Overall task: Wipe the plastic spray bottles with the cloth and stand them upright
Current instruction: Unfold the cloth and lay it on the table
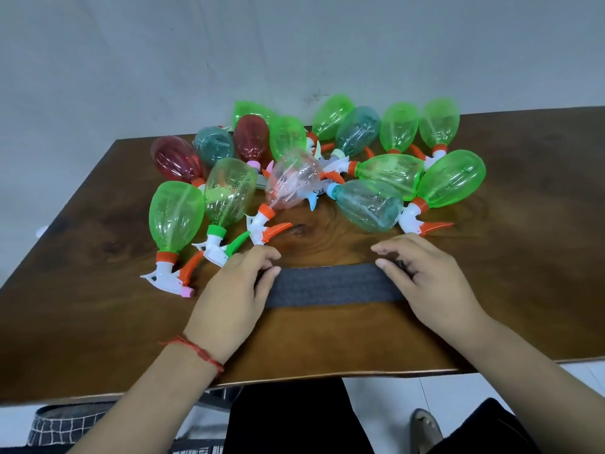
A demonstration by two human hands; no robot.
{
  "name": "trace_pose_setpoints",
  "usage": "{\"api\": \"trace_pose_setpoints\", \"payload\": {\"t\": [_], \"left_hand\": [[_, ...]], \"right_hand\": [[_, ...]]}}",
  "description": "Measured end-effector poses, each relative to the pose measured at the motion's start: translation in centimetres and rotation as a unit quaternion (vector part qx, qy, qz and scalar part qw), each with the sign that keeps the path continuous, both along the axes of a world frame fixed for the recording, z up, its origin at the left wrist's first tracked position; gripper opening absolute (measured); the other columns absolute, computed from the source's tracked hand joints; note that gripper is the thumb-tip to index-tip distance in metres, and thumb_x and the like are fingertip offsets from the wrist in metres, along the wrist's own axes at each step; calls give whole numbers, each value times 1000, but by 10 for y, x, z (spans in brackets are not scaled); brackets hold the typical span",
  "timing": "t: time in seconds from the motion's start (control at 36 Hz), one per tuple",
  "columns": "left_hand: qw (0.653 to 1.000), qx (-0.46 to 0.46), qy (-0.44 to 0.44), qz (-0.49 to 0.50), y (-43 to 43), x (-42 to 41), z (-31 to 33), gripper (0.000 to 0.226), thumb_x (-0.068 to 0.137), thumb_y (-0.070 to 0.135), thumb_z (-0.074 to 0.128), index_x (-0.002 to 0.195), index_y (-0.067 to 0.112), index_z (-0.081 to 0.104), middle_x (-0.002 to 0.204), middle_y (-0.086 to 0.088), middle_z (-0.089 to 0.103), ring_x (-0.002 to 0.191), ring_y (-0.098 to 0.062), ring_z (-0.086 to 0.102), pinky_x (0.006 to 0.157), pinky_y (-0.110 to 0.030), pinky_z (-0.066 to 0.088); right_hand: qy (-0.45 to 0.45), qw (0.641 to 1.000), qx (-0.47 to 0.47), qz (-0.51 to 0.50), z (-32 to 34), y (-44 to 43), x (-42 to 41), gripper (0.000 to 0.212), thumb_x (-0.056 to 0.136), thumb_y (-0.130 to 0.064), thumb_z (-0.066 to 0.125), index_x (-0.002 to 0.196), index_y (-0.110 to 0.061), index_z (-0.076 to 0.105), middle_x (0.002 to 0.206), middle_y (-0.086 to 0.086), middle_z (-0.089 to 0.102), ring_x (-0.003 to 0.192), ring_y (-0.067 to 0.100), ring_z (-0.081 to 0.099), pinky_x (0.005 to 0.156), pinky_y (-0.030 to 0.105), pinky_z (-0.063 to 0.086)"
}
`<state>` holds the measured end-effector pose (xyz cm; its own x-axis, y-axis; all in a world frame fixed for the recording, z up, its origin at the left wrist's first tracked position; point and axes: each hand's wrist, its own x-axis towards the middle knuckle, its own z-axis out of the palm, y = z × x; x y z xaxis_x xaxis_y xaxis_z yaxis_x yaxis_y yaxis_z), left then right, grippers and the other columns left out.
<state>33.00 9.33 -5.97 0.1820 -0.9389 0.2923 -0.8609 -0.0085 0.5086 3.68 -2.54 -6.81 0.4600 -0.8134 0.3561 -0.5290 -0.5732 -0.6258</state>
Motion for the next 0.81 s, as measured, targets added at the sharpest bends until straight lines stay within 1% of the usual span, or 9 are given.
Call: {"api": "trace_pose_setpoints", "payload": {"t": [0.11,0.19,0.25,0.36,0.42,0.5,0.64,0.75,0.81], "left_hand": [[998,-50,-6,23,-5,-4,0,11,105,24,65,115,22,69,103,15,66,99,-9,60,84,-26,48],[999,-35,-41,8,-10,-4,-6,7,104,20,65,111,22,68,99,8,68,94,-15,58,81,-36,54],[997,-26,-74,-8,-11,-1,-10,6,103,19,66,107,22,68,98,7,67,92,-15,52,83,-45,56],[990,-80,-115,-2,-3,-5,-2,15,109,20,61,115,19,75,119,3,68,115,-19,54,106,-43,50],[985,-112,-130,-26,3,-15,8,20,108,22,58,118,18,76,122,2,69,119,-20,55,110,-38,45],[987,-89,-98,-91,7,-39,15,26,107,27,56,128,20,72,126,5,66,118,-16,57,107,-31,45],[979,-13,-146,-142,2,-70,3,38,109,44,44,129,28,71,121,12,66,109,-14,61,88,-36,55],[982,35,-126,-137,-2,-70,8,46,110,51,35,132,33,71,124,16,64,113,-10,56,94,-32,48],[986,74,-60,-134,-3,-66,16,40,112,50,40,135,35,69,127,19,64,118,-4,53,102,-24,43]], "right_hand": [[-16,999,-28,-24,3,2,1,14,101,-18,70,112,-23,77,110,-17,66,94,5,64,80,15,47],[9,999,-24,-35,2,1,2,13,101,-21,70,112,-25,76,110,-18,65,92,-1,61,81,13,46],[54,998,-19,-37,1,2,1,16,101,-23,70,115,-27,75,110,-19,64,93,-1,57,85,20,49],[98,994,-12,-36,5,5,-5,21,102,-37,65,120,-30,74,112,-18,65,102,11,56,89,33,51],[146,988,-20,-39,10,8,-9,28,101,-44,61,124,-33,72,114,-18,66,106,15,56,90,38,50],[248,967,-37,-41,20,8,-10,37,94,-53,53,124,-39,71,116,-22,64,110,14,54,87,38,43],[312,949,32,-32,42,-3,4,20,89,-48,64,107,-40,65,104,-18,60,109,11,50,93,36,40],[266,955,133,-14,54,-7,11,10,86,-38,70,86,-34,61,91,-15,60,100,12,53,83,33,43],[191,966,171,-29,56,-7,12,9,85,-34,70,81,-30,63,82,-11,66,86,11,61,73,33,44]]}}
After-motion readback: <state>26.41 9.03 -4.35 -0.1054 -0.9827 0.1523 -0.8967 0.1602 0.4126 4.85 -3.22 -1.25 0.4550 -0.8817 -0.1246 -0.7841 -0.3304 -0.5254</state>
